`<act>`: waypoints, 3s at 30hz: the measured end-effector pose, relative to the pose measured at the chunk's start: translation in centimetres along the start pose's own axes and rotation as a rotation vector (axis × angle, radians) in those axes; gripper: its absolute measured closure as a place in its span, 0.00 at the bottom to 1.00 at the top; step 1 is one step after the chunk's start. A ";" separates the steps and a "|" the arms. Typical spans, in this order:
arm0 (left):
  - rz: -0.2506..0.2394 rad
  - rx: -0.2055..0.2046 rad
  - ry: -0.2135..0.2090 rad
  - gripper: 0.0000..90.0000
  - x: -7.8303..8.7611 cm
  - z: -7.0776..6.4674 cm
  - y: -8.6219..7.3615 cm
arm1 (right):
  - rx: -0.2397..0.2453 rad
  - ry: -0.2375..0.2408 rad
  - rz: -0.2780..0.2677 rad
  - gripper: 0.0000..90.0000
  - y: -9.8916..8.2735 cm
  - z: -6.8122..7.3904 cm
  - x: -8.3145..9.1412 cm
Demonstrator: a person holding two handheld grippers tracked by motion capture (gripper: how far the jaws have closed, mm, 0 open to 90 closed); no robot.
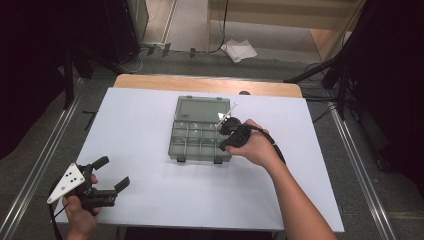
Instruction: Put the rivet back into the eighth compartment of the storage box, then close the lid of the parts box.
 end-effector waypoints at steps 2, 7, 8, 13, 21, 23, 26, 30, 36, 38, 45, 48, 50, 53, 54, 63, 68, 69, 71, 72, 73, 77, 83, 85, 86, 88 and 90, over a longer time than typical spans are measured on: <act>0.000 0.000 -0.001 0.00 0.0 0.0 0.0 | -0.006 -0.007 -0.001 0.93 0.0 -0.1 0.0; -0.001 0.000 -0.001 0.00 0.0 0.0 0.0 | -0.020 -0.012 0.007 0.93 0.1 -0.2 -0.2; -0.002 0.000 -0.001 0.00 0.0 0.0 0.0 | -0.020 -0.016 0.004 0.93 0.1 -0.3 -0.3; -0.001 0.000 -0.002 0.00 0.0 -0.1 0.0 | -0.018 -0.005 0.009 0.92 0.2 -0.3 -0.4; 0.001 -0.003 -0.007 0.00 -0.1 -0.2 0.0 | -0.020 0.023 -0.003 0.66 0.0 -0.1 0.1; 0.001 -0.001 -0.008 0.00 -0.2 -0.3 0.0 | -0.015 0.035 -0.007 0.56 -0.1 0.0 0.2; 0.004 -0.003 -0.006 0.00 -0.3 -0.3 0.0 | -0.020 0.035 -0.024 0.36 -0.1 0.2 0.5; 0.007 -0.009 -0.006 0.00 -0.3 -0.4 0.0 | -0.019 0.033 -0.032 0.18 -0.2 0.5 0.9; 0.012 -0.017 -0.012 0.00 -0.5 -0.7 0.1 | -0.050 0.020 -0.058 0.00 -0.1 0.4 1.3; 0.010 -0.009 -0.018 0.00 -0.9 -0.8 0.2 | -0.067 0.010 -0.070 0.00 -0.1 0.3 1.4; 0.011 -0.019 -0.029 0.00 -2.2 -1.3 0.9 | -0.060 0.001 -0.092 0.00 0.0 0.4 1.5; 0.012 -0.003 -0.033 0.00 -2.4 -1.2 1.2 | -0.066 -0.004 -0.105 0.00 0.1 0.3 1.6; 0.014 0.001 -0.032 0.00 -2.5 -1.0 1.4 | -0.063 0.005 -0.116 0.00 0.1 0.3 1.8; 0.021 -0.001 -0.032 0.00 -2.8 -0.9 1.8 | -0.071 0.006 -0.129 0.00 0.1 0.3 1.9; 0.021 -0.001 -0.032 0.00 -3.0 -0.9 1.9 | -0.072 0.004 -0.131 0.00 0.1 0.3 1.9; 0.020 0.034 -0.085 0.00 -4.2 -0.3 4.1 | -0.099 -0.007 -0.168 0.00 -0.3 -0.1 2.7; 0.024 0.020 -0.092 0.00 -5.3 -0.2 5.3 | -0.108 -0.010 -0.185 0.00 -0.5 -0.4 3.0; 0.031 0.010 -0.094 0.00 -5.6 -0.2 5.4 | -0.109 -0.013 -0.186 0.00 -0.5 -0.5 3.0; 0.035 0.006 -0.095 0.00 -6.2 -0.1 5.7 | -0.112 -0.016 -0.192 0.00 -0.5 -0.6 3.1; 0.032 0.006 -0.097 0.00 -6.5 -0.1 5.8 | -0.112 -0.015 -0.195 0.00 -0.5 -0.7 3.1; 0.034 0.006 -0.101 0.00 -6.7 0.0 5.9 | -0.118 -0.019 -0.200 0.00 -0.5 -0.8 3.1; 0.046 -0.001 -0.106 0.00 -8.0 0.2 6.1 | -0.145 -0.017 -0.220 0.00 -0.5 -1.1 3.2; 0.073 0.011 -0.121 0.00 -9.8 0.9 6.3 | -0.182 -0.011 -0.255 0.00 -0.4 -1.7 3.2; 0.075 0.023 -0.122 0.00 -10.4 1.1 6.3 | -0.194 -0.003 -0.269 0.00 -0.4 -1.9 3.3; 0.076 0.024 -0.122 0.00 -10.6 1.1 6.4 | -0.197 0.000 -0.274 0.00 -0.4 -2.0 3.3; 0.070 0.029 -0.125 0.00 -11.2 1.3 6.6 | -0.209 0.008 -0.284 0.00 -0.4 -2.2 3.3; 0.068 0.028 -0.124 0.00 -11.7 1.4 6.9 | -0.209 0.001 -0.288 0.00 -0.4 -2.4 3.2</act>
Point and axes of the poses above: each handheld gripper's, and its own axes: x roughly backward along the jaws, y roughly out of its top, z roughly to its left, the point moved 2 cm from there along -x, roughly forward along the jaws, and after that the axes turned 6 degrees about z, right-handed, at the moved point
